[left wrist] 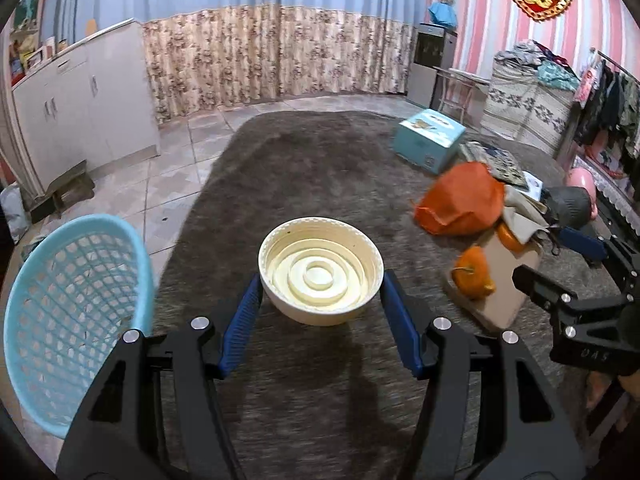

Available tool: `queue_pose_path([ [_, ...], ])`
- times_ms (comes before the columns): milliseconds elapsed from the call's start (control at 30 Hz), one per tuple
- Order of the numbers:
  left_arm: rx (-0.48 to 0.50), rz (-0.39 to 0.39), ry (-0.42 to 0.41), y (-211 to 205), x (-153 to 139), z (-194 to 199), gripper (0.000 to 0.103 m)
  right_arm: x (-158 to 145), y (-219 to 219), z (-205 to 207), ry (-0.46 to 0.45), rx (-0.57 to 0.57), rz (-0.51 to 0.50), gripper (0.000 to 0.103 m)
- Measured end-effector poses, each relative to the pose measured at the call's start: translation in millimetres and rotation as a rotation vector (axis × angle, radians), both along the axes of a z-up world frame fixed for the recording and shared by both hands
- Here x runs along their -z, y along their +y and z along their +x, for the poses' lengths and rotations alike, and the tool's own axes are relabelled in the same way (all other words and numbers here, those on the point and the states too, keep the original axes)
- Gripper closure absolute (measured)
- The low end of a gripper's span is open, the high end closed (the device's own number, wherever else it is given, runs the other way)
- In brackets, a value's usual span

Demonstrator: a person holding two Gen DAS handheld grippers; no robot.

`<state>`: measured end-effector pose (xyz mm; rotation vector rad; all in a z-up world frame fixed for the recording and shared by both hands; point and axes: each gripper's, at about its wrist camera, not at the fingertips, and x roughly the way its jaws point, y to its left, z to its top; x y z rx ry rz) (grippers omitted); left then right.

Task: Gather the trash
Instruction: 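Carry the cream bowl with the left tool while the right tool grasps the orange peel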

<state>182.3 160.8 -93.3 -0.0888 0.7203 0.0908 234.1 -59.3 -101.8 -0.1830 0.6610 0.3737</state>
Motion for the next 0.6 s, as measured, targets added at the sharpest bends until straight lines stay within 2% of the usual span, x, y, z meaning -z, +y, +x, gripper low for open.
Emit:
queue_pose_path([
  [133, -0.025, 0.006, -0.007, 14.8, -2.2, -5.9, 0.044, 3.4, 13.7, 4.3, 0.036, -0.013, 0.037, 0.011],
  [267, -0.036, 0.015, -0.021, 24.3, -7.1, -11.9, 0.044, 14.3, 30.7, 14.0, 0.067, -0.014, 0.012, 0.014],
  [400, -0.055, 0.008, -0.035, 36.8, -11.8, -17.0, 0.044, 20.1, 38.8, 18.5, 0.098, -0.030, 0.011, 0.043],
  [500, -0.071, 0.003, -0.041, 42.8, -12.7, -19.4, 0.044, 25.0, 38.3, 20.4, 0.139, -0.046, 0.042, 0.056],
  [600, -0.082, -0.006, -0.046, 46.9, -12.9, -21.9, 0.044, 23.6, 38.4, 18.7, 0.138, -0.058, 0.059, 0.065],
])
